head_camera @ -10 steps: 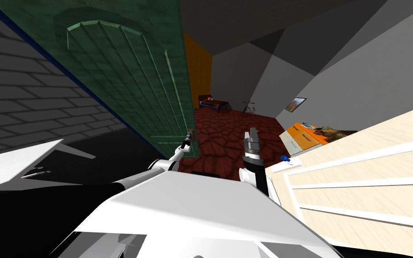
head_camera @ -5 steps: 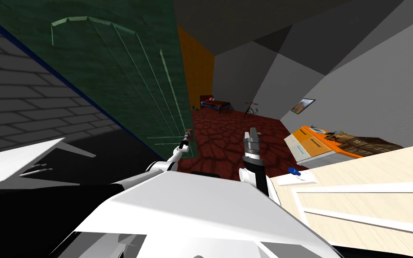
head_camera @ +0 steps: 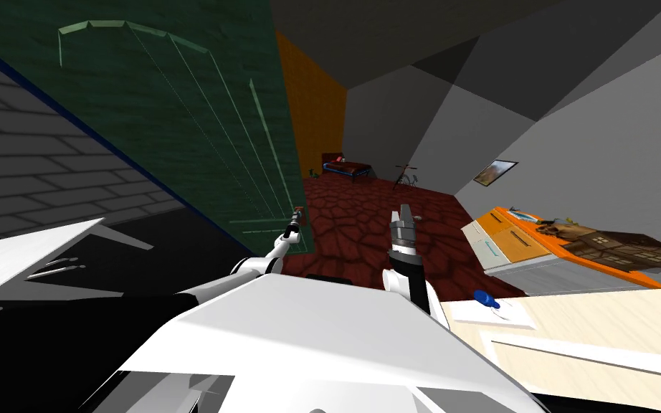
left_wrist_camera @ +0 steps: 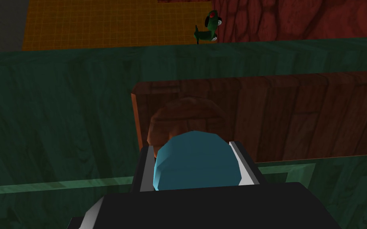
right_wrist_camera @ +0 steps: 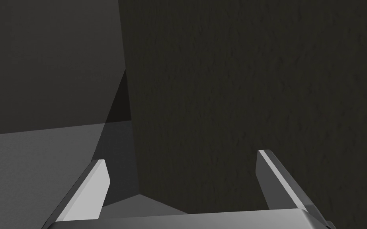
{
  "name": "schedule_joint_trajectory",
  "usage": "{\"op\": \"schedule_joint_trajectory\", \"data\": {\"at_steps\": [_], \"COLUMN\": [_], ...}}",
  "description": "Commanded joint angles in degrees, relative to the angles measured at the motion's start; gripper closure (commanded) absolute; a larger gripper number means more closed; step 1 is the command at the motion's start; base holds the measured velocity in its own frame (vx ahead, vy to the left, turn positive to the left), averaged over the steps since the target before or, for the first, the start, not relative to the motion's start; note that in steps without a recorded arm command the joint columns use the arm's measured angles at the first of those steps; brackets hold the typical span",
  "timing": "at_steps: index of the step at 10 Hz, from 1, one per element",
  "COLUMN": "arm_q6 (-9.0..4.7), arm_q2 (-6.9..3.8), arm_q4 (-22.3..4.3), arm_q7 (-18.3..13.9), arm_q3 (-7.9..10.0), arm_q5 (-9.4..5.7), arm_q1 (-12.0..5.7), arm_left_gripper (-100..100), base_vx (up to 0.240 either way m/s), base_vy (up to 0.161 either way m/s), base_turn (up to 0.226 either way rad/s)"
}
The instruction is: Push the door open
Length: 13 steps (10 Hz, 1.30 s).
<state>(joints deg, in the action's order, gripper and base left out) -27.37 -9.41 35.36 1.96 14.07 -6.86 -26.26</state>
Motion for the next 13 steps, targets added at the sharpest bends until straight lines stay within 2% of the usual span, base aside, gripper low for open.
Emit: {"op": "schedule_joint_trajectory", "data": {"at_steps": [1,5,6,7,13], "arm_q6": [-0.64,-0.54,-0.28,-0.54,-0.79], "arm_q2": [-0.85,-1.54,-1.45,-2.06,-3.5], "arm_q4": [-0.89,-1.04,-1.15,-1.3,-1.65], "arm_q7": [0.15,0.71,0.86,1.13,2.25], "arm_q3": [0.99,2.73,2.65,3.67,6.83], "arm_q5": [-0.38,-1.02,-0.93,-1.33,-2.55], "arm_q1": [-0.55,-0.45,-0.33,-0.28,0.28], "arm_left_gripper": [100,100,100,100,100], "base_vx": [0.16,0.167,0.072,0.16,0.205], "base_vy": [-0.119,-0.106,-0.04,-0.037,-0.064], "base_turn": [0.071,0.058,0.047,0.062,0.055]}}
